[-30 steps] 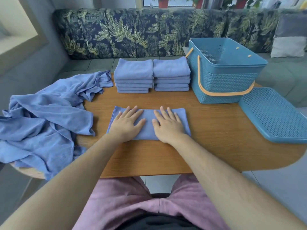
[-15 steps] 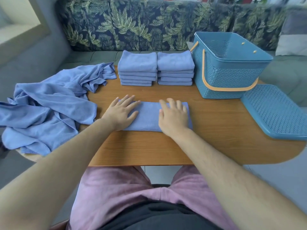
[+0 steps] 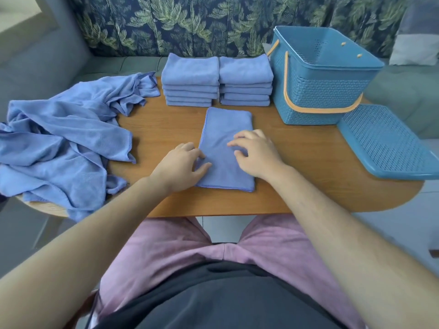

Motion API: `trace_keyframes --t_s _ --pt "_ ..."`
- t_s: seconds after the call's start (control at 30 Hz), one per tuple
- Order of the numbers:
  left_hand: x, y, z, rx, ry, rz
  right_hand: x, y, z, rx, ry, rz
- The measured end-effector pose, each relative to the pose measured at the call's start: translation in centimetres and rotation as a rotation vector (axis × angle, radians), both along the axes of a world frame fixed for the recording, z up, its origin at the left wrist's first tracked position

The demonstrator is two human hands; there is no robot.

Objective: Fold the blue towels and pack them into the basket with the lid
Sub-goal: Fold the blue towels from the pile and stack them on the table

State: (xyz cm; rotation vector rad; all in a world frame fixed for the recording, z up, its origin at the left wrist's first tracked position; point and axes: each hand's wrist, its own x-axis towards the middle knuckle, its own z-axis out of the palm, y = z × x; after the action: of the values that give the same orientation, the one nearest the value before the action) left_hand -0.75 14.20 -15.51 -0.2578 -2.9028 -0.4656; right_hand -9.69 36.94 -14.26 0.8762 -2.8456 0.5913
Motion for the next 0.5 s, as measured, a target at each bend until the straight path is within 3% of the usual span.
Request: trace_keyframes --t_s 0.2,0.33,0.5 --pt "1.5 0.1 -0.5 0.039 0.224 -0.202 4.1 5.0 -0.5 -0.152 -0.066 0.227" --pt "3.3 -0.4 -0.2 0.123 0.153 -0.396 5.6 7.5 -1.1 -0.23 -0.088 0.274" --pt "4.2 -1.7 0.1 0.192 0.066 -0.411 6.0 8.4 -0.9 -0.173 -0.132 0.282"
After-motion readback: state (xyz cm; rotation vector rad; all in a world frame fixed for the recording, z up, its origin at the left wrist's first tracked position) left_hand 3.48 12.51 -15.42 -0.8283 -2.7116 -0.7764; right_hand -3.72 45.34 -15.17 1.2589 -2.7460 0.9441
